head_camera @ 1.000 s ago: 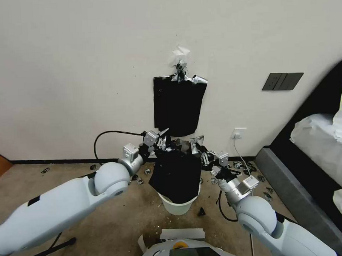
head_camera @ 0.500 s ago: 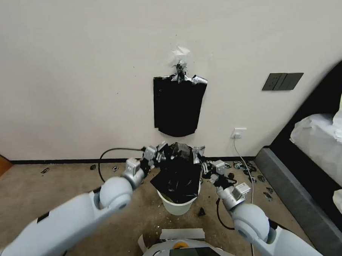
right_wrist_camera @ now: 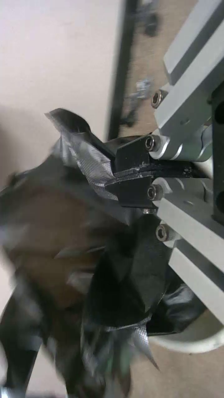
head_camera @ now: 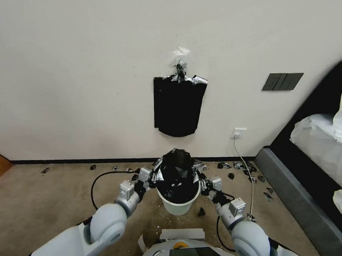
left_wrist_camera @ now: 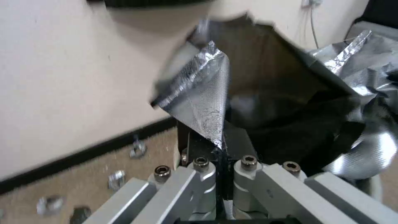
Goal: Place a trash bag onto the trash bin.
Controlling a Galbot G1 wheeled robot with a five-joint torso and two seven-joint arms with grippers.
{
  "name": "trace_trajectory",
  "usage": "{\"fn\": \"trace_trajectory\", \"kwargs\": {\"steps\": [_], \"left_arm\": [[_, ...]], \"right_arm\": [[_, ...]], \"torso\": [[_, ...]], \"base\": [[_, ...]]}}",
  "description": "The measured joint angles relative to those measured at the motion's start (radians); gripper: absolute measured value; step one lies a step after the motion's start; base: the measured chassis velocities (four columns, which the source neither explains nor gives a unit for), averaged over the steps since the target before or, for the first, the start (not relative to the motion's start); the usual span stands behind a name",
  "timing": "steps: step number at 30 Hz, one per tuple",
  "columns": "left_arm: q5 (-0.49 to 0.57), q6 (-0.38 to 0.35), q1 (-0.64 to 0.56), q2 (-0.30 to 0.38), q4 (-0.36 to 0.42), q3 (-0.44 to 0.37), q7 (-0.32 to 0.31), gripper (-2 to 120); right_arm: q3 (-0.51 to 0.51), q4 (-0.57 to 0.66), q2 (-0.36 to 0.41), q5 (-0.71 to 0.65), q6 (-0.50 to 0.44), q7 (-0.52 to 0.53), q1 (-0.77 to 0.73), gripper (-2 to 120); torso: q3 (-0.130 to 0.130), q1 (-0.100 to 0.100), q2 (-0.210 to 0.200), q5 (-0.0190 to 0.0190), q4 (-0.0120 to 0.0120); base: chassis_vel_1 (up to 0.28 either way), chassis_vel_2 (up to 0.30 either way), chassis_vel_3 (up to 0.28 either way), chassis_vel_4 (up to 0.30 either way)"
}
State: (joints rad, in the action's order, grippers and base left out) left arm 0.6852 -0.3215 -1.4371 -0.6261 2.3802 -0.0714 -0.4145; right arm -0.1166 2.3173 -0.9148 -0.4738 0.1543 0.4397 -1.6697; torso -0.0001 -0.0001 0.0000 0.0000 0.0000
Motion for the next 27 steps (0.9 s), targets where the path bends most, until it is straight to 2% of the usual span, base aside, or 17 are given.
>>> {"fn": "trace_trajectory", "kwargs": {"steps": [12,21,23,27], "left_arm": [[-0.050,-0.013,-0.124,-0.098,-0.060,-0.001,-0.003,0],[-0.096,-0.011,-0.217,-0.121,-0.025,-0.027,0.002,0],[-0.105,-0.011,-0.271,-0.127,-0.018,-0.039,0.004,0],[-0.114,-0.010,-0.306,-0.134,-0.022,-0.043,0.004,0]], "right_arm": [[0.008,-0.005,-0.052,-0.124,0.086,0.095,-0.030,0],[0.005,0.008,-0.087,-0.182,0.137,0.172,-0.045,0],[0.005,-0.010,-0.101,-0.200,0.148,0.206,-0.031,0],[0.005,-0.026,-0.110,-0.218,0.154,0.228,-0.017,0]], "torso": [[0.000,0.000,0.000,-0.0001,-0.0001],[0.000,0.000,0.000,0.0000,-0.0001],[0.000,0.000,0.000,0.0001,0.0000],[0.000,0.000,0.000,0.0001,0.0000]], "base": [[0.000,0.000,0.000,0.000],[0.000,0.000,0.000,0.000],[0.000,0.000,0.000,0.000],[0.000,0.000,0.000,0.000]]}}
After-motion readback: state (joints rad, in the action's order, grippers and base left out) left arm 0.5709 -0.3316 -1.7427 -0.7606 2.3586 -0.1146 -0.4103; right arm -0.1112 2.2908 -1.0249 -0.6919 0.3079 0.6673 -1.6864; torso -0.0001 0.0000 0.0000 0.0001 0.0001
